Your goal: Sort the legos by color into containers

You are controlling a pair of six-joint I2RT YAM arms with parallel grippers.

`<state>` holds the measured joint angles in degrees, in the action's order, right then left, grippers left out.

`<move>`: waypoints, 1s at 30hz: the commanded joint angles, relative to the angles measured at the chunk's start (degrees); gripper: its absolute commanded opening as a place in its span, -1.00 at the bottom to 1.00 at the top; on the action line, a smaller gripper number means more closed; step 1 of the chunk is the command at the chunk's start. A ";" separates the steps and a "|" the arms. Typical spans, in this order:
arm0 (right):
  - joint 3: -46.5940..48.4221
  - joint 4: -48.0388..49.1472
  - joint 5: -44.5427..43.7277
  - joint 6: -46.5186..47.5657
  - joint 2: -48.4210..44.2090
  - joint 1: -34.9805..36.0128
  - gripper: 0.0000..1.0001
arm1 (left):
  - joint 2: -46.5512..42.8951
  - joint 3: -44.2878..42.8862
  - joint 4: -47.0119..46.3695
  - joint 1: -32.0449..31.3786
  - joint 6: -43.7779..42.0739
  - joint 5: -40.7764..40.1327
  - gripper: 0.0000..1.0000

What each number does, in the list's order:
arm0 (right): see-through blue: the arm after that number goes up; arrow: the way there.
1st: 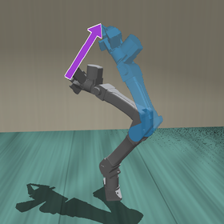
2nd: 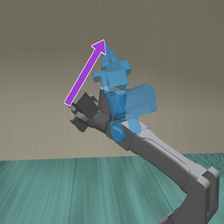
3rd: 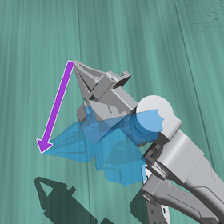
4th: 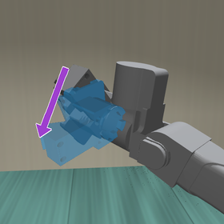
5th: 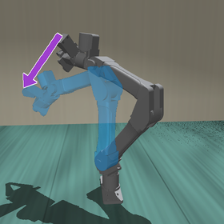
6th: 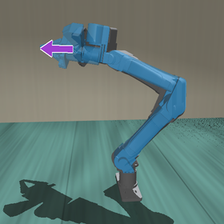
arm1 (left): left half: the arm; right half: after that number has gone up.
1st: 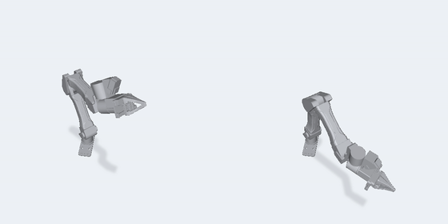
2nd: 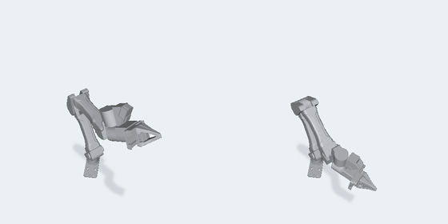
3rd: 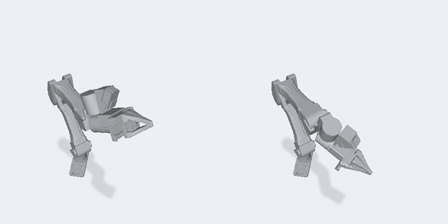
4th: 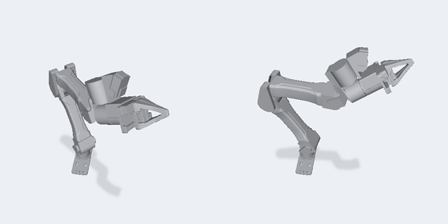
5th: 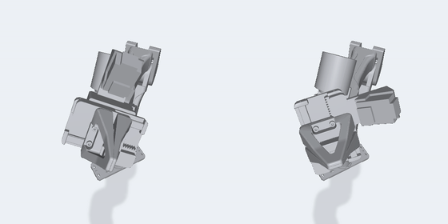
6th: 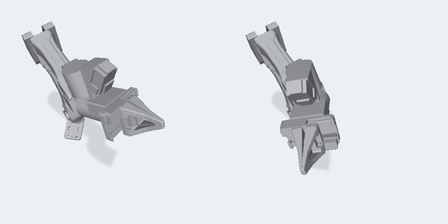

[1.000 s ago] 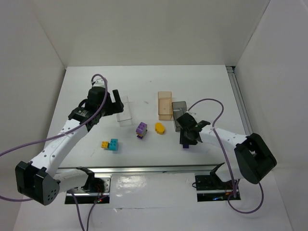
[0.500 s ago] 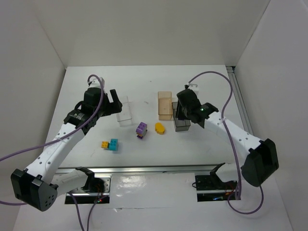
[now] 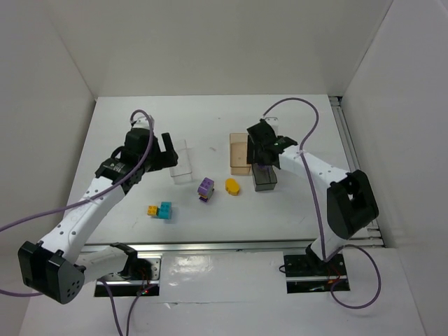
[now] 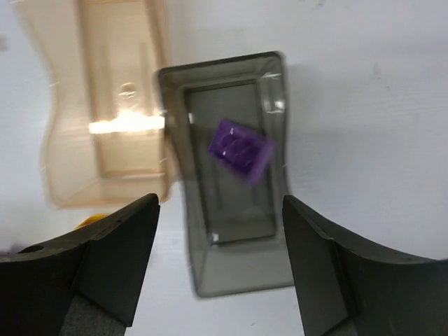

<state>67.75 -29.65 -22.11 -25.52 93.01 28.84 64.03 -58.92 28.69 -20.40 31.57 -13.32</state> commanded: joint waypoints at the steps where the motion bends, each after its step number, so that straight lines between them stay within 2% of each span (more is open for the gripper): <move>1: 2.14 1.17 -5.48 1.43 -6.52 6.30 0.55 | 0.13 -2.52 1.02 -0.16 -0.72 -2.14 1.00; 3: -3.02 5.29 -1.73 3.36 -10.63 9.11 0.42 | 0.13 -3.05 2.33 -0.16 -0.72 -2.93 1.00; 5: -7.17 11.07 4.06 7.66 -12.50 11.93 0.44 | -0.57 -3.05 2.86 -0.16 0.59 -4.78 1.00; 6: -9.89 11.89 8.44 8.55 -12.50 11.94 0.55 | -1.18 -3.05 2.87 -0.16 1.12 -5.57 1.00; 7: -10.52 11.89 10.05 9.69 -11.55 12.55 0.93 | -1.97 -3.05 3.47 -0.16 1.64 -6.44 1.00; 8: -10.53 11.37 10.85 9.70 -10.58 12.56 1.00 | -1.98 -3.05 3.48 -0.16 2.26 -7.06 1.00; 14: -11.06 12.86 15.95 11.81 -5.04 13.70 1.00 | -4.70 -3.05 3.48 1.51 3.49 -7.59 1.00; 18: -9.21 12.86 15.43 13.30 -1.09 15.63 1.00 | -6.02 -2.52 4.01 2.73 4.29 -9.53 1.00; 21: -8.07 14.26 15.43 13.92 1.73 15.63 0.93 | -6.55 -1.99 4.54 4.14 4.90 -8.75 1.00; 25: -7.45 15.59 14.81 13.39 5.42 15.63 0.72 | -6.55 -1.99 4.54 5.28 5.43 -6.46 1.00; 29: -7.45 18.04 14.29 12.33 5.52 15.11 0.38 | -6.55 -1.99 4.54 5.29 5.43 -5.93 1.00; 30: -7.45 18.05 14.29 12.33 5.51 15.11 0.13 | -6.55 -1.99 4.54 5.29 5.43 -5.93 1.00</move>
<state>58.11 -16.19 -7.07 -12.64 99.13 44.21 58.48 -59.66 33.19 -15.44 36.36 -20.23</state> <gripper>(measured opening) 0.608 1.001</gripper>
